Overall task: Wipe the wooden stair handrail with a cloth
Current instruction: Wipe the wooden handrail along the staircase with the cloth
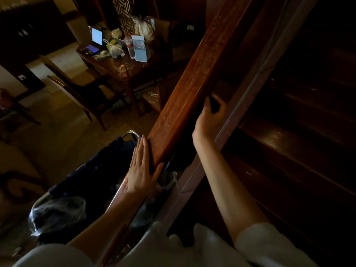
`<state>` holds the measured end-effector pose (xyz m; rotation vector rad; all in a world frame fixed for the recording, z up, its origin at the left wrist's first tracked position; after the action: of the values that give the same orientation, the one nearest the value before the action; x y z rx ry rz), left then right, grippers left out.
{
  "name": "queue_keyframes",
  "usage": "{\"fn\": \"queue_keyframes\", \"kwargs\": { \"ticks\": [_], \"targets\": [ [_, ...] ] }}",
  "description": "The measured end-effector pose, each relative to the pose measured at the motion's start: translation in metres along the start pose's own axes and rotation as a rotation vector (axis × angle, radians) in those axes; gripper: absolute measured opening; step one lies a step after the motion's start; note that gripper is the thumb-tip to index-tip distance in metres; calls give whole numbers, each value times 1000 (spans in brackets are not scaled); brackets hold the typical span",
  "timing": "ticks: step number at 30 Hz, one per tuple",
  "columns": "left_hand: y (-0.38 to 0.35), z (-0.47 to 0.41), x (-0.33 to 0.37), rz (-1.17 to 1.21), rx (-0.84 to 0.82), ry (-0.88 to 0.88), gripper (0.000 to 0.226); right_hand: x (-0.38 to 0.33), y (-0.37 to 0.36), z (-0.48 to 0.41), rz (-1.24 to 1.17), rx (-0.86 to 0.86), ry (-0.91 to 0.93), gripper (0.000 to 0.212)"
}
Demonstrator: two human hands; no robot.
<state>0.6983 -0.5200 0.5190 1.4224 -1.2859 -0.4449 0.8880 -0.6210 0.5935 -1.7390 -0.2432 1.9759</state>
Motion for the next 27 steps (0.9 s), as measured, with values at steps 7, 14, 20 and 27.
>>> {"fn": "queue_keyframes", "kwargs": {
  "ticks": [7,14,20,27],
  "targets": [
    [1,-2,-1,8,-20,-2,92,106,54,112,215,-78,-306,23],
    [-2,-2,-5,14,-14,18,87,37,7,21,200,-66,106,14],
    [-2,-4,-1,-13,6,19,89,55,19,41,321,-111,172,16],
    [-3,-3,0,-7,-3,29,88,51,14,38,394,-101,236,15]
  ]
}}
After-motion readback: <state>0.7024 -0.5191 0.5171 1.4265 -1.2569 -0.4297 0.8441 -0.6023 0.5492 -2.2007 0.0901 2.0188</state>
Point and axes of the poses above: each hand's wrist, its own z-axis away from the middle knuckle, its own y-axis out of the back of the hand, x = y × z, the point moved 2 cm from there along -z, towards the middle knuckle, and after that the axes turned 4 degrees about x, right-handed, at the moved point
